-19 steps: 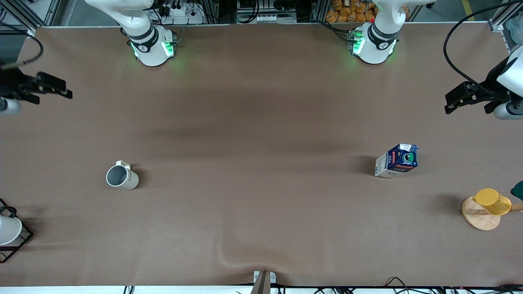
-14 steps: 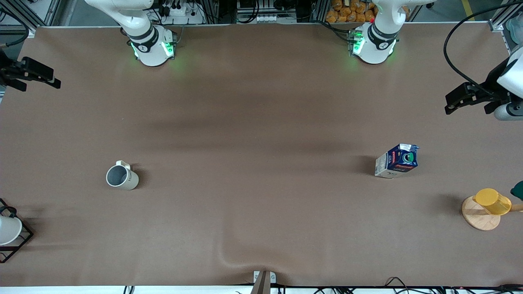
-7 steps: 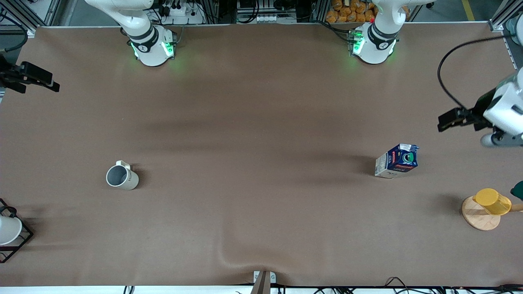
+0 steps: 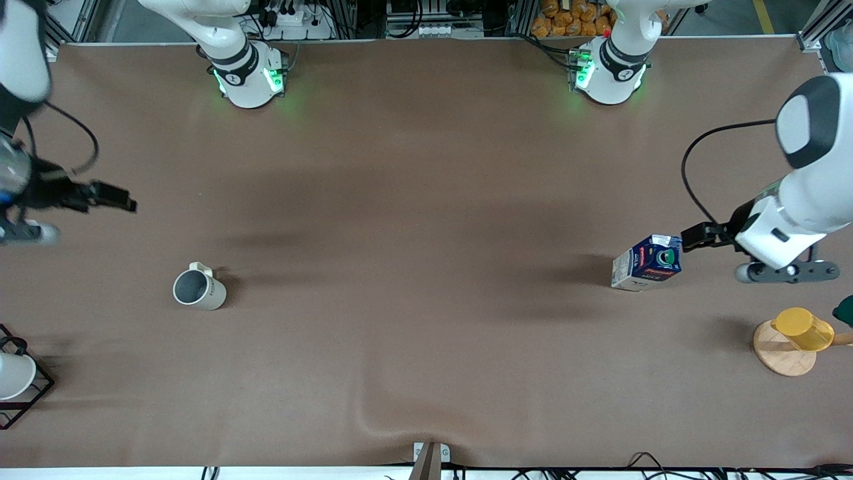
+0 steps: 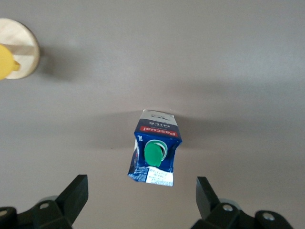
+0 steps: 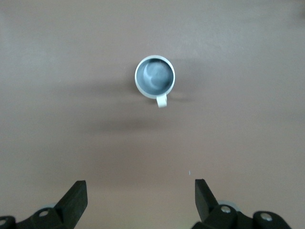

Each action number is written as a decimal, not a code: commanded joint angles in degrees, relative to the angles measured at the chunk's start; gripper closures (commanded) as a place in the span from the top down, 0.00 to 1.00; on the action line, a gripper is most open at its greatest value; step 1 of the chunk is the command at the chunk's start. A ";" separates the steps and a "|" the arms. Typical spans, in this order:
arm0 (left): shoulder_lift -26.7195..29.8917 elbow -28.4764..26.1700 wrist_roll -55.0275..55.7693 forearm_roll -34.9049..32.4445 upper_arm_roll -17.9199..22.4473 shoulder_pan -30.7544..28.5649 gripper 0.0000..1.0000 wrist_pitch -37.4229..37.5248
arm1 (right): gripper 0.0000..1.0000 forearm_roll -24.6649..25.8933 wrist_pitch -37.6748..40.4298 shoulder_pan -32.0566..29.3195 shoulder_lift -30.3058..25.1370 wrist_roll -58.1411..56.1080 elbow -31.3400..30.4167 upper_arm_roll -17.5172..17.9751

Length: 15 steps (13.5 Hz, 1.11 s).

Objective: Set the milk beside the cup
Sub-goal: 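Grasp the milk carton with the left gripper while the right gripper grasps the mug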

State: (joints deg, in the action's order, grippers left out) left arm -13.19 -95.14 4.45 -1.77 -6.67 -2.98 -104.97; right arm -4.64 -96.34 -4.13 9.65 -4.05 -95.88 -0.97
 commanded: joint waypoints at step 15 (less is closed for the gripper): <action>-3.15 -12.17 -0.58 0.10 -0.19 0.43 1.00 -11.05 | 1.00 -0.10 -21.96 3.43 23.13 1.77 1.22 0.62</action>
State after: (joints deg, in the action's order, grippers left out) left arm -17.76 -105.25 4.42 -1.77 -6.94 -2.51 -115.19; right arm -4.66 -118.43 -0.86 31.68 -3.41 -95.75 -0.35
